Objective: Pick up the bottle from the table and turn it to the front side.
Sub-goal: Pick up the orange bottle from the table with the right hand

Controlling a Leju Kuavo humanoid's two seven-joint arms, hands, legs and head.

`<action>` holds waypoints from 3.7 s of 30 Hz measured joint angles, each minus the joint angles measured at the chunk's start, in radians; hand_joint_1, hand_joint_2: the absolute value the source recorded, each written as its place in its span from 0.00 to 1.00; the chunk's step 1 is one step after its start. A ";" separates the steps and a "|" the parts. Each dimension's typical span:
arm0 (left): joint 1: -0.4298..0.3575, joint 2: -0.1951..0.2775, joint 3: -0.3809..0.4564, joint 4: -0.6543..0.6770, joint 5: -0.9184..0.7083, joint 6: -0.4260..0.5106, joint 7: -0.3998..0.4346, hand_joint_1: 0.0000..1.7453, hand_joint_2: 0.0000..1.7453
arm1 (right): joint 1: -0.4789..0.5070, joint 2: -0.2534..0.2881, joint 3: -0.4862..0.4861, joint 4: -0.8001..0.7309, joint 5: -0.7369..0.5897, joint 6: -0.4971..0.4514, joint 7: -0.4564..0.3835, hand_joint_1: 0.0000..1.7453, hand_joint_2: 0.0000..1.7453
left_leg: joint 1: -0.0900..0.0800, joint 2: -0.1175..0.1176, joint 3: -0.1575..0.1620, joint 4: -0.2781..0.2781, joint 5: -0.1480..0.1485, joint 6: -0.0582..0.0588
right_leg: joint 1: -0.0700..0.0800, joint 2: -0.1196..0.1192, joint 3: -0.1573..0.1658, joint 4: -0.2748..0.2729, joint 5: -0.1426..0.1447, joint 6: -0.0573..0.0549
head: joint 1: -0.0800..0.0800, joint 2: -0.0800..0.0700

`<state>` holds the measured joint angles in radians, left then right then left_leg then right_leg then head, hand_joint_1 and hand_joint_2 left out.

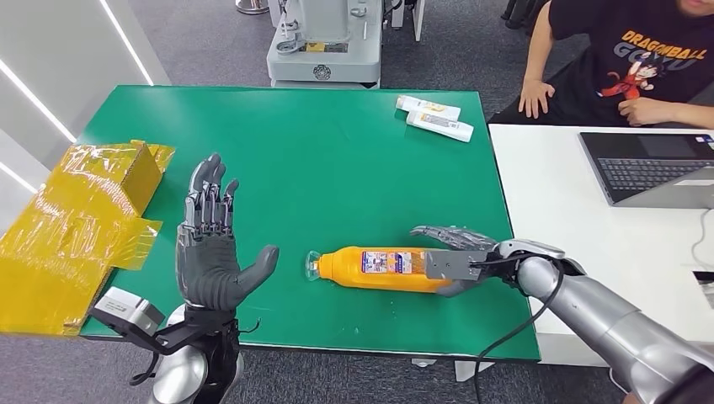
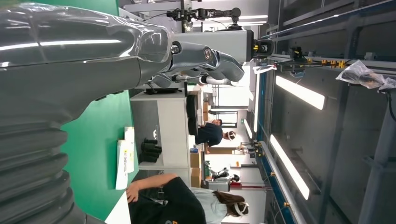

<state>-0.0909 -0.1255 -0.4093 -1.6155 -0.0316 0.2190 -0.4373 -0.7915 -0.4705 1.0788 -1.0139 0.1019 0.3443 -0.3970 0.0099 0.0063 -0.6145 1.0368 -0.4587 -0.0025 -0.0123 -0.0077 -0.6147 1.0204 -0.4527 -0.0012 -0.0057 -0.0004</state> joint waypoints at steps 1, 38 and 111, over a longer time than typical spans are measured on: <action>0.000 0.000 0.000 0.001 0.000 0.000 -0.001 0.00 1.00 | 0.001 -0.002 -0.001 -0.001 0.000 0.001 0.002 0.00 1.00 | 0.000 0.000 0.000 0.000 0.000 0.000 | 0.000 0.000 0.000 0.000 0.000 0.000 | 0.000 0.000; -0.054 -0.008 -0.026 0.061 0.033 -0.001 -0.007 0.00 1.00 | -0.126 0.108 0.015 0.081 0.052 0.024 -0.035 0.00 1.00 | 0.000 0.000 0.000 0.000 0.000 0.000 | 0.000 0.000 0.000 0.001 0.000 0.000 | 0.000 0.000; -0.053 0.003 -0.046 0.097 0.036 0.067 0.005 0.00 1.00 | 0.147 0.155 -0.204 0.030 0.121 -0.415 -0.057 1.00 1.00 | 0.000 -0.002 0.003 0.000 0.000 0.000 | 0.000 -0.002 0.004 0.000 0.000 0.000 | 0.000 0.000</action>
<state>-0.1436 -0.1226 -0.4555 -1.5187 0.0048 0.2859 -0.4319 -0.6449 -0.3158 0.8747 -0.9838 0.2232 -0.0705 -0.4541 0.0100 0.0043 -0.6116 1.0368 -0.4586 -0.0027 -0.0123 -0.0096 -0.6111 1.0202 -0.4529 -0.0011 -0.0057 -0.0004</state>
